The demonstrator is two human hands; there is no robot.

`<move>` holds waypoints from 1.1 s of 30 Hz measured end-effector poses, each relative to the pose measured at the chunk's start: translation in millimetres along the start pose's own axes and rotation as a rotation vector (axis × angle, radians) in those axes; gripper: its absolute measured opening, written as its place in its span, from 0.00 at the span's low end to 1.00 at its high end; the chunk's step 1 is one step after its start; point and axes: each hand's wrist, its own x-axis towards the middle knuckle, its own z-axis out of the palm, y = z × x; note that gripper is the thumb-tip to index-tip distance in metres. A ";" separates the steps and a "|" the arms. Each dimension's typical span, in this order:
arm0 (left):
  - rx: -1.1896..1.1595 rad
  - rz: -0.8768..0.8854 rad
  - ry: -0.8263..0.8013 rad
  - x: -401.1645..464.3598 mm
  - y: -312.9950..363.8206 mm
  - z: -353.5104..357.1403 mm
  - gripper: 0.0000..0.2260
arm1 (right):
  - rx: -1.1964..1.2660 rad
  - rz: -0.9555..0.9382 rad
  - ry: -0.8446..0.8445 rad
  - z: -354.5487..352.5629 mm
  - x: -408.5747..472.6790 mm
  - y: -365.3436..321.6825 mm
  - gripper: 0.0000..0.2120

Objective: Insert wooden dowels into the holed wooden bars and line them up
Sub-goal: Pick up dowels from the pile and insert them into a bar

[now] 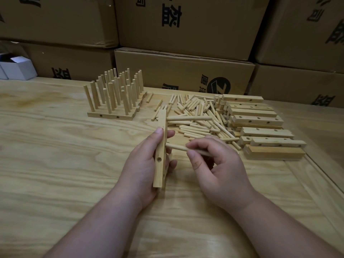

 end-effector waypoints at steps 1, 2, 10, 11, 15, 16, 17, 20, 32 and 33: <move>0.011 0.002 0.002 0.3 -0.5 -0.5 0.15 | -0.001 -0.014 -0.002 0.1 -0.1 -0.8 0.06; 0.020 0.005 0.001 0.6 -1.0 -0.8 0.15 | -0.005 -0.024 -0.004 0.1 -0.1 -1.2 0.06; 0.050 0.018 -0.031 0.1 -1.1 -0.3 0.17 | -0.051 0.033 -0.025 -2.7 -0.2 2.4 0.05; 0.049 0.016 -0.034 -0.2 -0.6 0.2 0.18 | -0.057 0.040 -0.026 -2.9 0.0 3.0 0.05; 0.073 0.016 -0.065 -0.9 0.3 -1.2 0.20 | -0.080 0.087 -0.056 -3.3 0.2 6.1 0.06; 0.093 0.023 -0.078 -1.0 -0.1 -2.0 0.21 | -0.088 0.091 -0.065 -3.5 0.3 6.9 0.06; 0.117 0.032 -0.091 -1.2 -0.9 -2.6 0.21 | -0.094 0.093 -0.068 -3.8 0.6 7.5 0.06; 0.175 0.058 -0.111 -0.7 -3.8 -2.7 0.20 | -0.107 0.077 -0.050 -4.5 1.6 8.3 0.05; 0.262 0.100 -0.109 -8.0 -0.8 5.5 0.24 | -0.202 -0.164 0.049 -8.1 4.9 -4.5 0.03; 0.280 0.093 -0.102 -8.6 -0.6 5.7 0.25 | -0.206 -0.172 0.044 -8.2 5.2 -4.9 0.03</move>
